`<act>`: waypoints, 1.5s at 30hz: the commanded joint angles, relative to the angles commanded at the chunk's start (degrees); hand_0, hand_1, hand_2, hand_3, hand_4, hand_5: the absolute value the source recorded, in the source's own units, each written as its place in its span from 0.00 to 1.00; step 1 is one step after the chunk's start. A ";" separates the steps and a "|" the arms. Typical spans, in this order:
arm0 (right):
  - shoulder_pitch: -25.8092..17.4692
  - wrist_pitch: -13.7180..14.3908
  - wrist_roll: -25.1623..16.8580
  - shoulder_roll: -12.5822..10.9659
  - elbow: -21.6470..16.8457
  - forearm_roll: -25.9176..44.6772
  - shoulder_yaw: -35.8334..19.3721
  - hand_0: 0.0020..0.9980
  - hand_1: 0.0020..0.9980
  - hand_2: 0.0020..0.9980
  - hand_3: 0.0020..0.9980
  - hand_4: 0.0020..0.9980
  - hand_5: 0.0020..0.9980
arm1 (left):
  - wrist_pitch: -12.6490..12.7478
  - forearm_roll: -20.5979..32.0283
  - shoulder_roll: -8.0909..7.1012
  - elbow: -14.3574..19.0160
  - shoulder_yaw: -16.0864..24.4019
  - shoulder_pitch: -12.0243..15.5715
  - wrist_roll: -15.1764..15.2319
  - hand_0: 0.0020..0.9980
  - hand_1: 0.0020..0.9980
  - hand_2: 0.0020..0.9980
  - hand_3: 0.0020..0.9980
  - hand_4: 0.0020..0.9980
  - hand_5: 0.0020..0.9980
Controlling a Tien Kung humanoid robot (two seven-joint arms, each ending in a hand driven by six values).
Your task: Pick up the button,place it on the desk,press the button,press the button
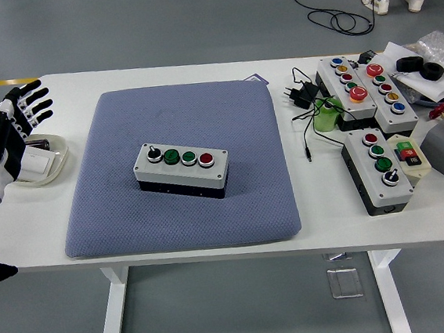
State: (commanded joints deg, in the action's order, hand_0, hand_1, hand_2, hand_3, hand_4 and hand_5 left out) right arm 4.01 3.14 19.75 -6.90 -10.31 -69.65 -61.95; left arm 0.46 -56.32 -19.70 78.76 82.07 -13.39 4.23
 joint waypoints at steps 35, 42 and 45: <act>-1.24 -0.23 0.11 -0.42 0.00 -0.70 0.23 0.66 0.65 0.72 0.60 0.39 0.25 | -3.80 -7.98 6.13 5.30 5.25 9.56 -1.86 0.89 0.88 0.91 0.93 0.52 1.00; -1.11 -0.20 -0.04 -0.49 0.00 -0.32 0.52 0.66 0.65 0.72 0.60 0.39 0.25 | -3.73 -7.98 6.16 5.30 5.36 9.81 -2.01 0.89 0.88 0.91 0.96 0.53 1.00; -1.09 -0.20 -0.07 -0.51 0.00 -0.31 0.53 0.66 0.65 0.72 0.60 0.39 0.25 | -3.79 -8.07 6.18 5.27 5.35 9.85 -2.09 0.89 0.88 0.91 0.96 0.53 1.00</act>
State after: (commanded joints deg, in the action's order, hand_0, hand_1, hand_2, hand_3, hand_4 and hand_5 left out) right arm 2.92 2.93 19.68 -7.41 -10.31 -69.96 -61.42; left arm -3.34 -64.39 -13.52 84.03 87.42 -3.54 2.15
